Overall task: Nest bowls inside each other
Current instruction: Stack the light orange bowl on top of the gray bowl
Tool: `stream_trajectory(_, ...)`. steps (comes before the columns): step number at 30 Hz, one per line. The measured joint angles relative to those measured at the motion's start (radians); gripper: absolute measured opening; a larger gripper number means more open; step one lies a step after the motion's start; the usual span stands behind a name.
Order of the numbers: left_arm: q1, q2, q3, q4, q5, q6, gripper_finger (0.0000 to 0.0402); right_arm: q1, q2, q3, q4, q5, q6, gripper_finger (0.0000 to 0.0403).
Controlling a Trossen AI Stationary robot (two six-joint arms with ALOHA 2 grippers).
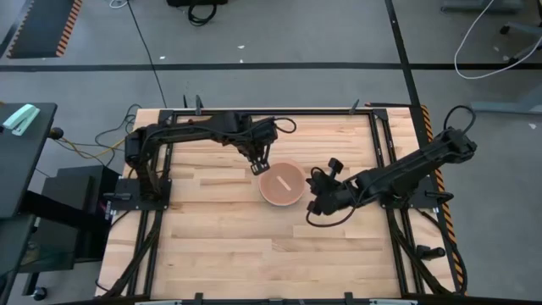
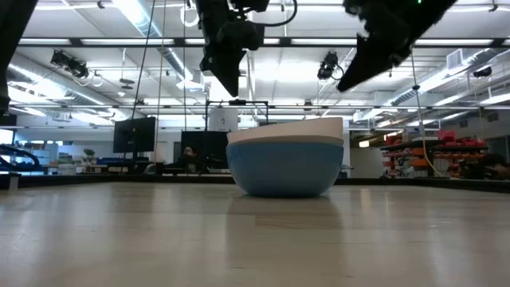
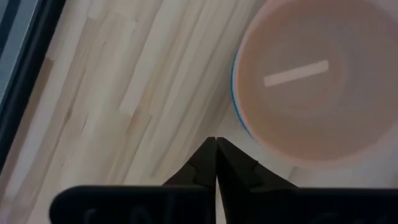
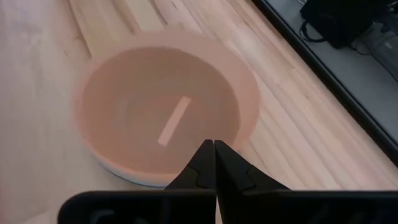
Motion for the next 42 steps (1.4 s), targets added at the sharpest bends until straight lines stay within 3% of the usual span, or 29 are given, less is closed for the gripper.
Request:
stream_trajectory(6, 0.003, -0.004, -0.001, -0.004, -0.014, -0.003, 0.0009, -0.031, 0.000, -0.102, 0.184, -0.001, -0.080, 0.0000)
stream_trajectory(13, 0.004, -0.004, -0.001, 0.004, -0.012, -0.003, 0.0038, -0.067, 0.000, -0.188, 0.327, -0.032, -0.116, 0.0000)
stream_trajectory(29, 0.003, -0.004, -0.001, 0.004, -0.012, -0.014, 0.0010, -0.088, 0.000, -0.214, 0.355, -0.102, -0.078, 0.0000)
stream_trajectory(42, 0.003, -0.004, -0.001, 0.004, -0.012, -0.014, 0.0033, -0.094, 0.000, -0.214, 0.370, -0.126, -0.067, 0.0000)
